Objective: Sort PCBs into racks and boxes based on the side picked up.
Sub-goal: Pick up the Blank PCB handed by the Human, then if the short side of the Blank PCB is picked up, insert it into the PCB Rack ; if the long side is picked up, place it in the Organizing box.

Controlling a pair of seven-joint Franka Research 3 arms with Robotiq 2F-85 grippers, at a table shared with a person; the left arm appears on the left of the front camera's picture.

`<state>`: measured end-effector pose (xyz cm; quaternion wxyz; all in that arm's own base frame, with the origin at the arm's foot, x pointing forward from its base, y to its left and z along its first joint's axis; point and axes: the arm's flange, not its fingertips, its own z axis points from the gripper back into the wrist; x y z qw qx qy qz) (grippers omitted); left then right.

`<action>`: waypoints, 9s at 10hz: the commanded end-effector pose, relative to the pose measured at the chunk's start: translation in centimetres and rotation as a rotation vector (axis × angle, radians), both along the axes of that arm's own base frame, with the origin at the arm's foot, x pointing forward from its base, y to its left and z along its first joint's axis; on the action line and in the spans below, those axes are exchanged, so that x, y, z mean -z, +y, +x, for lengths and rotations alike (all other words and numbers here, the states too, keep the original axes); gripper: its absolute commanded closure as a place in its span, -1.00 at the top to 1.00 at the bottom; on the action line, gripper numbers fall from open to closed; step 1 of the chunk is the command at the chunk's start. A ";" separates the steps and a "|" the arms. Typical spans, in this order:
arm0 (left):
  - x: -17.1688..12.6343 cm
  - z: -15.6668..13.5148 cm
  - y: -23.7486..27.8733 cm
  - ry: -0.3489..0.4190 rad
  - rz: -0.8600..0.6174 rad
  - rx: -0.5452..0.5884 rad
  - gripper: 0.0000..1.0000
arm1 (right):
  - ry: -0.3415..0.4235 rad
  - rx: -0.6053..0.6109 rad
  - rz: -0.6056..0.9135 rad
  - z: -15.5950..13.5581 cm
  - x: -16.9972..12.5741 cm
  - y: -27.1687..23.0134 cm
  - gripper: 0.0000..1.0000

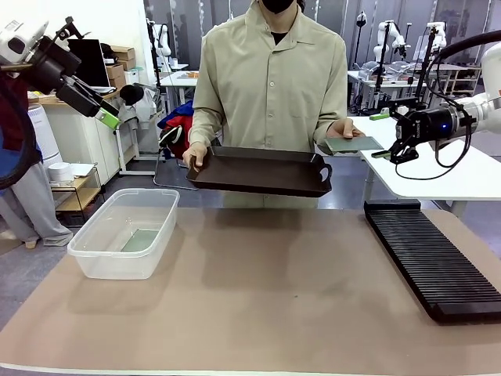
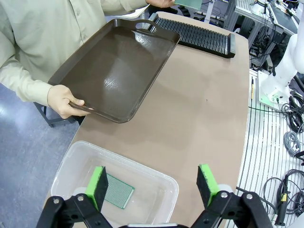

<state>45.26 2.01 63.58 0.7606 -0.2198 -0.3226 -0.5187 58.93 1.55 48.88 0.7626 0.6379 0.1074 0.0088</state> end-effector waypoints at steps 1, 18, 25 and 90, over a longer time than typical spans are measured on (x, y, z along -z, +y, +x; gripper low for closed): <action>0.1 -0.1 0.0 -0.003 0.003 0.014 1.00 | -0.022 -0.026 0.055 -0.3 0.5 0.2 0.74; 0.1 -0.1 0.0 -0.003 0.003 0.014 1.00 | -0.106 -0.006 0.106 0.0 1.0 -0.1 -1.00; 0.1 -0.1 0.0 -0.003 0.003 0.014 1.00 | -0.082 -0.025 0.088 0.1 1.0 0.0 -1.00; 0.1 -0.1 0.0 -0.003 0.003 0.014 1.00 | -1.720 -0.638 -0.013 -2.2 7.4 -21.0 -0.96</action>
